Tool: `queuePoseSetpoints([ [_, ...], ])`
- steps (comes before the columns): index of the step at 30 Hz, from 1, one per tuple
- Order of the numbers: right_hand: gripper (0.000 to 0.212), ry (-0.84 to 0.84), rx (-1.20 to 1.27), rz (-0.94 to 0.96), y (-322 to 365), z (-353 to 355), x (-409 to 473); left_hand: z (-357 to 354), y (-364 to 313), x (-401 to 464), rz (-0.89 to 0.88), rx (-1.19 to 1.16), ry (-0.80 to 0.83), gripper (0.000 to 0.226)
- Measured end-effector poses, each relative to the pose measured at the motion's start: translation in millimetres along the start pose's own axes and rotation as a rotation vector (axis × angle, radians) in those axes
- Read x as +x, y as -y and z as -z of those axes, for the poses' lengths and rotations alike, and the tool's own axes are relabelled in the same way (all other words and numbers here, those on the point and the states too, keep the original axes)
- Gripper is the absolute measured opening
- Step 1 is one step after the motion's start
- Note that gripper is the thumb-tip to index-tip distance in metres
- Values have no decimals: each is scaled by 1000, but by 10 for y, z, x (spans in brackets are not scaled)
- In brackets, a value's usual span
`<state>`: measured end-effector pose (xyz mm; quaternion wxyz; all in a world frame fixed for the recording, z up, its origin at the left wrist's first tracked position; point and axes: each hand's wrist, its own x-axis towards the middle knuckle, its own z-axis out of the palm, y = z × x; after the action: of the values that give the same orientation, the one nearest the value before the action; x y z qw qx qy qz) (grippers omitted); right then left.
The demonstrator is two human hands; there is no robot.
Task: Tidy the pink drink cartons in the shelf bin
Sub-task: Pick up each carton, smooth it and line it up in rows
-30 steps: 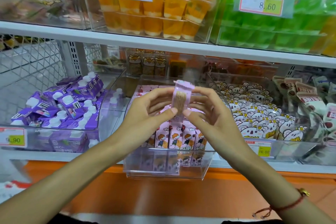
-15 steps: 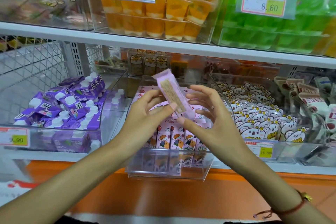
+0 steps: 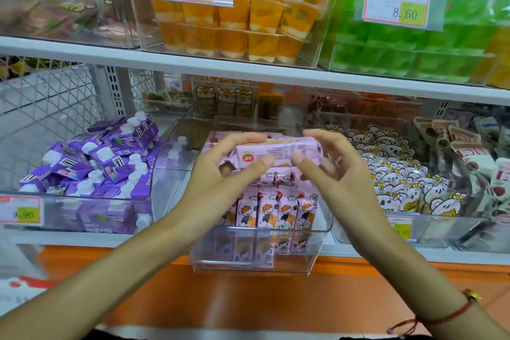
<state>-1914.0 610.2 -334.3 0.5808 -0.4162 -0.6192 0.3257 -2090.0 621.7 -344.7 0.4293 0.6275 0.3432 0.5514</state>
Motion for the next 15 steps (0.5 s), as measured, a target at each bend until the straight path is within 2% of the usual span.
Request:
queuePoseSetpoints([
  [4,49,-112,158,-121,-44,116,77,-72,3,-24,-60,53,86,37],
  [8,47,-115,99,-143,-79,163,87,-68,36,29,-151,135,-24,35],
  [12,31,-182,-147,-88,-133,313,105,-17,82,249,-209,243,-170,32],
  [15,31,-85,-395,-112,-216,403,89,-1,143,459,-247,409,-194,33],
])
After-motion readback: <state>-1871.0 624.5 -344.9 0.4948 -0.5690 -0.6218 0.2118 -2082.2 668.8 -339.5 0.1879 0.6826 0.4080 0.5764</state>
